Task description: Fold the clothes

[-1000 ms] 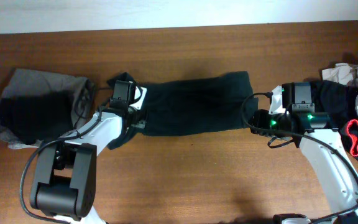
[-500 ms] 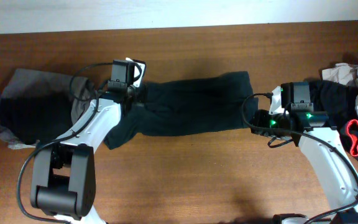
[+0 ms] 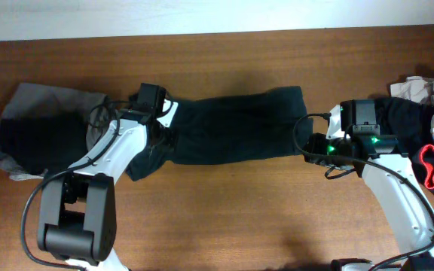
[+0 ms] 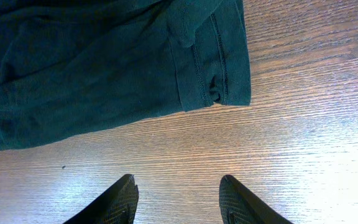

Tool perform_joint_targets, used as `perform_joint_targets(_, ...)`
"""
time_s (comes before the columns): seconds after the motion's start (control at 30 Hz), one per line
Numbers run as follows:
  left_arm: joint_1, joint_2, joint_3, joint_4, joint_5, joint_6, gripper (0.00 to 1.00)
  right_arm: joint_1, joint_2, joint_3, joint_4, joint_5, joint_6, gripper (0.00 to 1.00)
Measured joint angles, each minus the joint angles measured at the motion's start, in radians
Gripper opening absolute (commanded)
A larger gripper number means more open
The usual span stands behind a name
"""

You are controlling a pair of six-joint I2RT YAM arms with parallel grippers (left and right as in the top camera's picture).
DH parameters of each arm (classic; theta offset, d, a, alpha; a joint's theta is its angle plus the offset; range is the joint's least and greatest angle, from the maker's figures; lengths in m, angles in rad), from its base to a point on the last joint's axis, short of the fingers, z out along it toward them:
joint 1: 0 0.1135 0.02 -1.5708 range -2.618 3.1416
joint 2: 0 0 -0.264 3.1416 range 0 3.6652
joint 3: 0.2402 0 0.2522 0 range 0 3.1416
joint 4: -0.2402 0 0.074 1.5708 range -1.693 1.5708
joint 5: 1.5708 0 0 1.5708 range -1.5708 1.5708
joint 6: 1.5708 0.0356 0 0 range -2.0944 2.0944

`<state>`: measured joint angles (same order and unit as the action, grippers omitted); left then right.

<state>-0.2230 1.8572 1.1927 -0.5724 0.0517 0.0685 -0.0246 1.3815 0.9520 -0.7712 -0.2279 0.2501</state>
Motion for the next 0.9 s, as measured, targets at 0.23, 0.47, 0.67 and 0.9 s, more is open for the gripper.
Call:
perform_joint_targets(0.23, 0.000, 0.060, -0.051, 0.110, 0.005, 0.000, 0.01, 0.000, 0.000, 0.000, 0.000, 0.000, 0.000, 0.48)
perform_joint_targets(0.47, 0.000, 0.064, -0.051, 0.151, -0.003, 0.000, 0.00, 0.000, 0.000, 0.000, 0.000, 0.003, 0.000, 0.48)
perform_joint_targets(0.67, 0.000, 0.071, -0.049, 0.196, -0.024, 0.000, 0.01, 0.000, 0.000, 0.000, -0.001, 0.003, 0.000, 0.48)
perform_joint_targets(0.9, 0.000, 0.079, 0.021, 0.195, -0.047, 0.000, 0.01, 0.000, 0.000, 0.000, 0.000, 0.003, 0.000, 0.48)
